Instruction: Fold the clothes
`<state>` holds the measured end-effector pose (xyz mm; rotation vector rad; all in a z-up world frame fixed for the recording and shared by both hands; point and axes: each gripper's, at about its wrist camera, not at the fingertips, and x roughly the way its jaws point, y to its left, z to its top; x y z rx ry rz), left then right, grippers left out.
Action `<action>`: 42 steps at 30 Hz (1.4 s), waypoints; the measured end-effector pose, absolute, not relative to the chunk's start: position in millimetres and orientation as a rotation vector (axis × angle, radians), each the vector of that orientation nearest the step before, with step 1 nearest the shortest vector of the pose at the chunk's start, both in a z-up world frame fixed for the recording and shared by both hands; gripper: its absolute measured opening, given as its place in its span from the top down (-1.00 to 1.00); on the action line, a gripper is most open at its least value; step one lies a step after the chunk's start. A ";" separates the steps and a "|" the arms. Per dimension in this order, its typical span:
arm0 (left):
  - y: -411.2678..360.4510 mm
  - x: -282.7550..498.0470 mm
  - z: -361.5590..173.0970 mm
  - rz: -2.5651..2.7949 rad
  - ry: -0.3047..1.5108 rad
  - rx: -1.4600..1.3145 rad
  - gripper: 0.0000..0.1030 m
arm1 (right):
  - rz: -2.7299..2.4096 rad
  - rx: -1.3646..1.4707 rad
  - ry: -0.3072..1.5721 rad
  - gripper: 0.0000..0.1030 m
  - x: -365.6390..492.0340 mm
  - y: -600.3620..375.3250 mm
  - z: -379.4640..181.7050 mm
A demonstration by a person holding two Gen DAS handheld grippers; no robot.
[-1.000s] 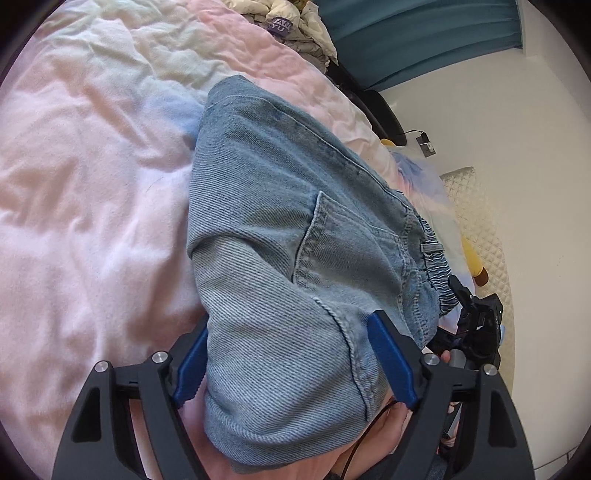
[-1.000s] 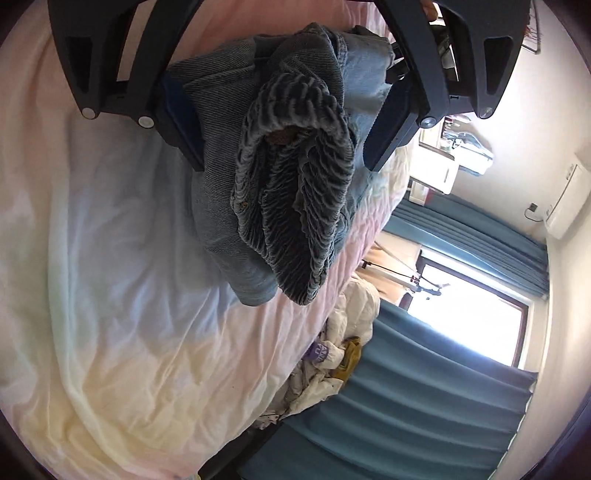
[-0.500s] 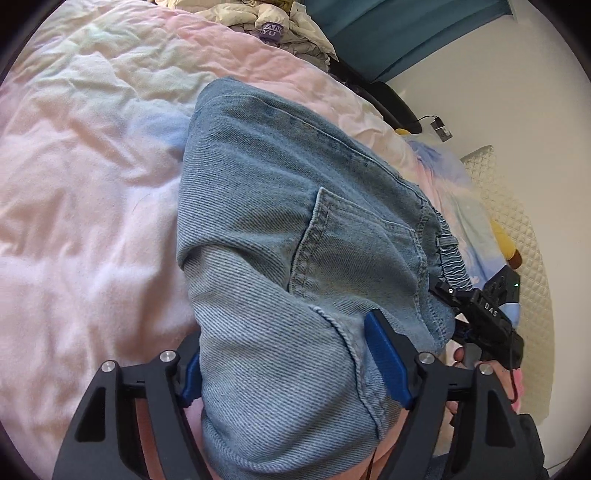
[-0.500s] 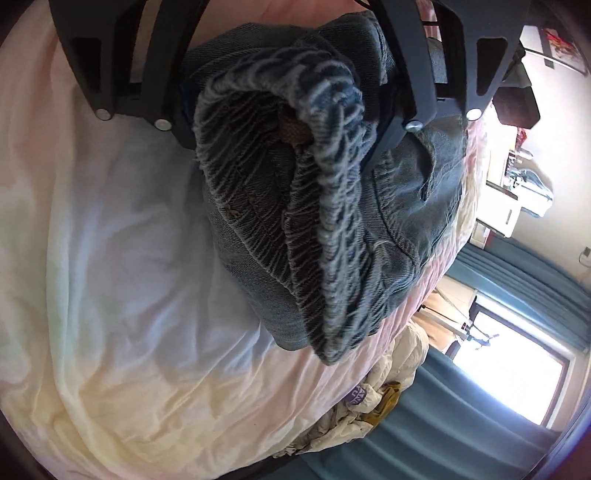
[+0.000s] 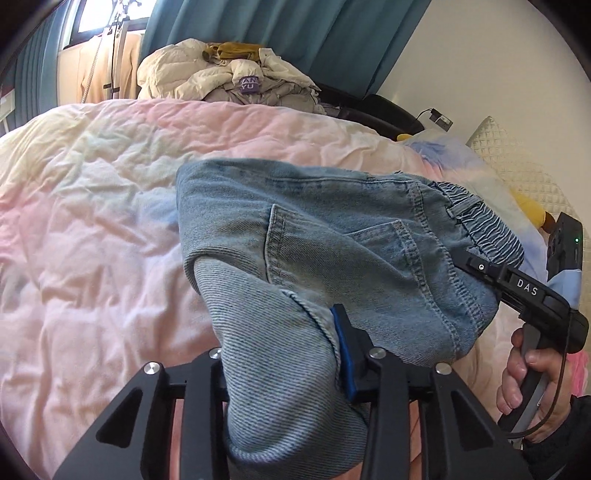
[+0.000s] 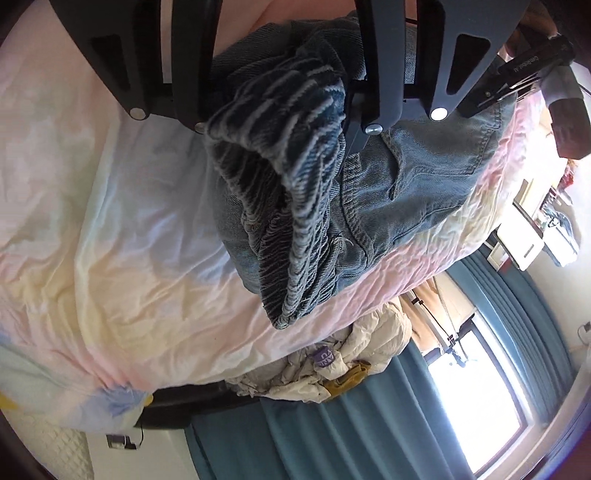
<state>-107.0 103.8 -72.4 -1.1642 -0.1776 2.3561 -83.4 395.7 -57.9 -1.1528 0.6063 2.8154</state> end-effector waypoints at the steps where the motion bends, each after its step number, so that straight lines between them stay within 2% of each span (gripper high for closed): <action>1: 107.6 -104.0 -65.8 2.366 -0.166 -1.146 0.30 | 2.821 -1.134 0.593 0.24 -78.3 393.4 -52.7; 7: 126.8 -81.7 -22.5 2.404 -0.090 -1.019 0.32 | 2.862 -1.026 0.567 0.25 -46.0 393.4 -21.4; 25: 236.6 -15.2 98.8 2.356 -0.020 -0.739 0.32 | 2.889 -0.671 0.542 0.25 74.1 501.5 117.1; 33: 329.9 16.1 110.3 2.237 0.024 -0.695 0.32 | 2.792 -0.539 0.543 0.25 136.4 572.2 128.1; 42: 432.6 28.0 85.6 2.083 0.076 -0.716 0.32 | 2.622 -0.461 0.552 0.25 192.3 647.8 108.1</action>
